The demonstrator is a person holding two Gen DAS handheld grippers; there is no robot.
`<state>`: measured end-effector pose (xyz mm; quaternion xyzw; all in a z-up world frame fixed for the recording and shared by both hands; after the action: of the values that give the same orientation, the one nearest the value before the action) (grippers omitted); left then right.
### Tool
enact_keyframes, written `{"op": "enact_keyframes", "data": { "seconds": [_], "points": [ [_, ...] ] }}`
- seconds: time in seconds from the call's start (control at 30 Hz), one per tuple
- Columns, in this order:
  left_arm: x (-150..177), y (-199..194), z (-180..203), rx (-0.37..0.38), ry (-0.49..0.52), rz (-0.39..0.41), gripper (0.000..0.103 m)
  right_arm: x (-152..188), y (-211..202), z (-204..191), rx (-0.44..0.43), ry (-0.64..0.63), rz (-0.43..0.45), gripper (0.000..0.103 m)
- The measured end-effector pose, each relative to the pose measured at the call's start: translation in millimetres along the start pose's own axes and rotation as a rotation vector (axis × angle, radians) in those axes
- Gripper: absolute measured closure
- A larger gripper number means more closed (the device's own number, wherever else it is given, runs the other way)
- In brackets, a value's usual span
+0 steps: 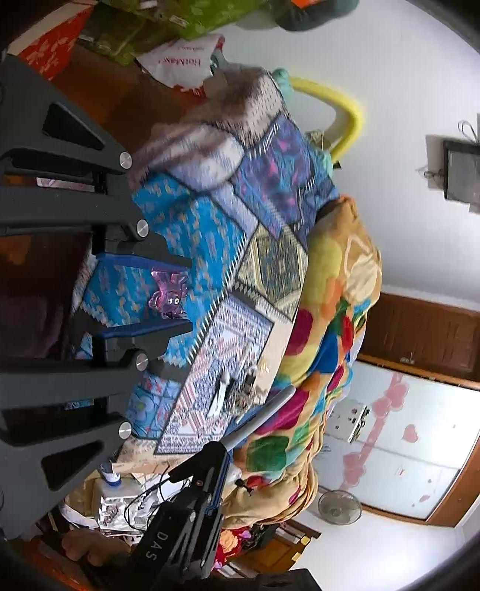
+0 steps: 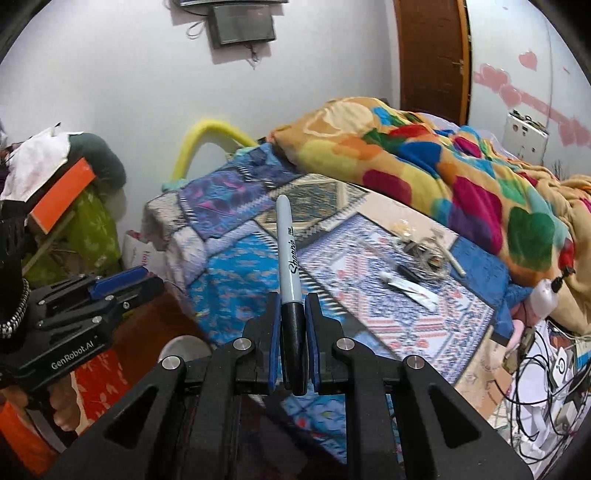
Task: Collect trash
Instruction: 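Carry the toy and marker to the white bin and open both tools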
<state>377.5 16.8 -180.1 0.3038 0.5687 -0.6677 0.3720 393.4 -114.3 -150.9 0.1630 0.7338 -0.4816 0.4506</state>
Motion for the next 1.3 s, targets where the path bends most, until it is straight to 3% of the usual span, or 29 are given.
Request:
{"op": "enact_keyframes", "data": {
  "seconds": [0.33, 0.67, 1.1, 1.3],
  "points": [
    [22.2, -34.4, -82.0, -0.103, -0.061, 0.005, 0.078, 4.5, 23.2, -80.3, -0.102, -0.057, -0.028, 0.091],
    [60.8, -37.9, -161.1, -0.190, -0.149, -0.039, 0.078, 34.4, 70.3, -155.4, -0.213, -0.113, -0.137, 0.091],
    [151.1, 1.9, -238.1, -0.270, -0.278, -0.217, 0.078, 101.7, 149.5, -227.1, -0.306, -0.184, -0.360, 0.091],
    [191.2, 22.9, -260.9, -0.283, -0.334, -0.311, 0.078, 130.3, 183.5, -242.2, -0.335, -0.186, -0.461, 0.091]
  ]
}}
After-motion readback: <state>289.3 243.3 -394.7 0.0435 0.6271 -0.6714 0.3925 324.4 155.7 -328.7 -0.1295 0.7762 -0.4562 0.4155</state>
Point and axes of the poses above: each gripper's, at about its wrist camera, not at the fingertips, and y roughly the way its jaws point, z to its right, x to its underside, the point moved 8 cm from there along y, roughly the way its jaws point, and after that the axes turned 10 degrees about z, right-handed, at the moved point
